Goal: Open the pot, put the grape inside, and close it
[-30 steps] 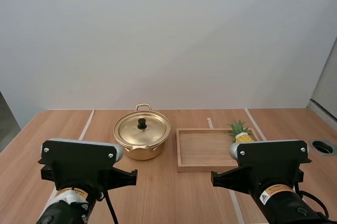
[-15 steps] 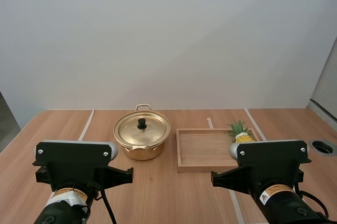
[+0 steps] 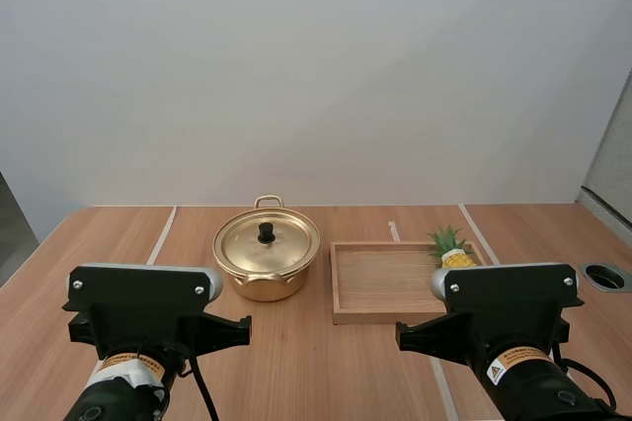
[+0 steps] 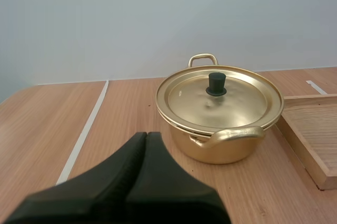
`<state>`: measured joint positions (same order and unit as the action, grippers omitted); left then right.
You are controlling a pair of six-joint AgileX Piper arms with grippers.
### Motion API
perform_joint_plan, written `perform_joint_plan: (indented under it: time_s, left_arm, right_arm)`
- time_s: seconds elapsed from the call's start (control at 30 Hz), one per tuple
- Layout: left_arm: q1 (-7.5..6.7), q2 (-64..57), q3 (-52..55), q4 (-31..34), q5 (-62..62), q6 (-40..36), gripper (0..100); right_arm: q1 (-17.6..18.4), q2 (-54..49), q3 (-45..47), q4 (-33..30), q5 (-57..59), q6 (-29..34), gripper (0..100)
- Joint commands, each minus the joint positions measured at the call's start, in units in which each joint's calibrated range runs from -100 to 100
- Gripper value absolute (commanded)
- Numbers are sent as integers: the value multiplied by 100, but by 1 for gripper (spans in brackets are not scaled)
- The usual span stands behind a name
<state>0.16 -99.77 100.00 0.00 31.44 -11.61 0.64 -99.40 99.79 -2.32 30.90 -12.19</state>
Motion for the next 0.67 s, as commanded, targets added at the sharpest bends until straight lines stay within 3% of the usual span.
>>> perform_joint_plan:
  time_s: [0.0,0.63]
  left_arm:
    - [-21,-23,0,47,-176,-47,0]
    - [-21,-23,0,47,-351,-13,0]
  right_arm:
    - [3,-13,21,4,-135,11,0]
    - [3,-13,21,4,-135,11,0]
